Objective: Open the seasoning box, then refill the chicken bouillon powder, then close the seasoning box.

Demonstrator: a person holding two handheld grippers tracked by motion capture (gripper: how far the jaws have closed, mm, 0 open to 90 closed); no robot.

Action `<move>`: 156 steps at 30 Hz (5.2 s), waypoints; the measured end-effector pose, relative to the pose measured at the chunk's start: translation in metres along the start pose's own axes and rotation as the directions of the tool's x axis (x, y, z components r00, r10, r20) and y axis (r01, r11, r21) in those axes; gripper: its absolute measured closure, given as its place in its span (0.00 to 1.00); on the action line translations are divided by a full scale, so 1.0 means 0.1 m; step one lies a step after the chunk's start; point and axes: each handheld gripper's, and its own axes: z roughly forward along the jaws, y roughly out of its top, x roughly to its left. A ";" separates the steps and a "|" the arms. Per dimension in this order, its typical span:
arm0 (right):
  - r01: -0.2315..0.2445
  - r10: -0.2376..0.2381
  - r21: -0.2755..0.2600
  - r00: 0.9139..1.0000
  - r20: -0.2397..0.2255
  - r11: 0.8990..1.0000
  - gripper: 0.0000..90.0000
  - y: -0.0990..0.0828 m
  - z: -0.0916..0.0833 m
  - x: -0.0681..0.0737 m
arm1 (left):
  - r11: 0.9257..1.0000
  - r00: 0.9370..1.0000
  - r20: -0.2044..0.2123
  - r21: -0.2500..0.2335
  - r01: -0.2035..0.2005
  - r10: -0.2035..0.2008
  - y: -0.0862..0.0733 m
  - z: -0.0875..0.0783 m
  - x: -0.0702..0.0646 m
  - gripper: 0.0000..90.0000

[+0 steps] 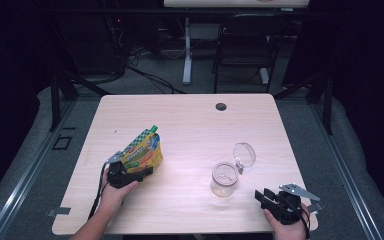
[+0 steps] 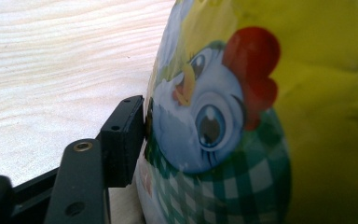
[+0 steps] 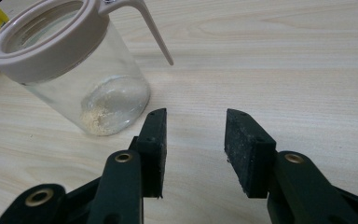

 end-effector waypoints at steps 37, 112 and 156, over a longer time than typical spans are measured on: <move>0.008 -0.007 -0.015 1.000 0.000 1.000 0.66 0.01 0.01 0.00 | 0.999 0.998 -0.042 -0.016 -0.052 0.051 0.00 -0.04 0.00 0.59; 0.095 -0.097 -0.046 0.994 -0.044 0.994 0.64 0.10 0.11 0.11 | 0.897 0.865 -0.244 0.062 -0.438 0.439 0.11 -0.32 -0.54 0.61; 0.091 -0.094 -0.050 0.994 -0.048 0.995 0.64 0.10 0.11 0.11 | 0.732 0.662 -0.324 0.196 -0.652 0.676 0.07 -0.27 -0.88 0.61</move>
